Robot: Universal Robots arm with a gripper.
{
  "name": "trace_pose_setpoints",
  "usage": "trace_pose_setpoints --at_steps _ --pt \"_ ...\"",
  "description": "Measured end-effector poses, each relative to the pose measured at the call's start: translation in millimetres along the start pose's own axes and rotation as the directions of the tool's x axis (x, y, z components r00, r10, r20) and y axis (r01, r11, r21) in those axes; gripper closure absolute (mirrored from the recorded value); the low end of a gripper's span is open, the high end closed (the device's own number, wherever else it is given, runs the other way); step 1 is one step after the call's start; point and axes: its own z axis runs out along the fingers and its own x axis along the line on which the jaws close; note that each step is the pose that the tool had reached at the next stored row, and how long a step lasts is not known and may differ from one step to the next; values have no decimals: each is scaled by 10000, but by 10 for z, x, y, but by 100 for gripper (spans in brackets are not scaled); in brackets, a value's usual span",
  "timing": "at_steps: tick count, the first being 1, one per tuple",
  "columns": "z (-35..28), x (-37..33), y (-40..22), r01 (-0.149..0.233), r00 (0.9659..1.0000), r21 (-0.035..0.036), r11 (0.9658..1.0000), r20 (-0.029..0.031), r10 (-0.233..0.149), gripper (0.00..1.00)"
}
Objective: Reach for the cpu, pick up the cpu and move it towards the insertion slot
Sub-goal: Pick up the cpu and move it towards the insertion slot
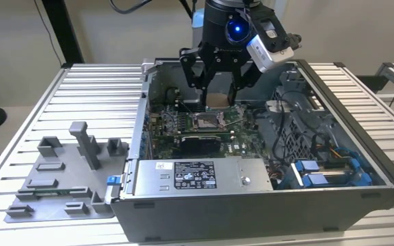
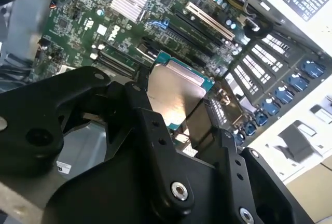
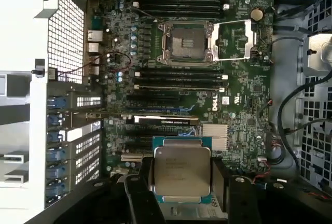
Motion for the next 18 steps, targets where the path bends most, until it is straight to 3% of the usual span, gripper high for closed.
trace_pose_setpoints --at_steps 10,18 --pt "3 -7 25 0 10000 1 10000 0 0 100" --pt "26 -8 225 -1 10000 -1 10000 0 1 100"
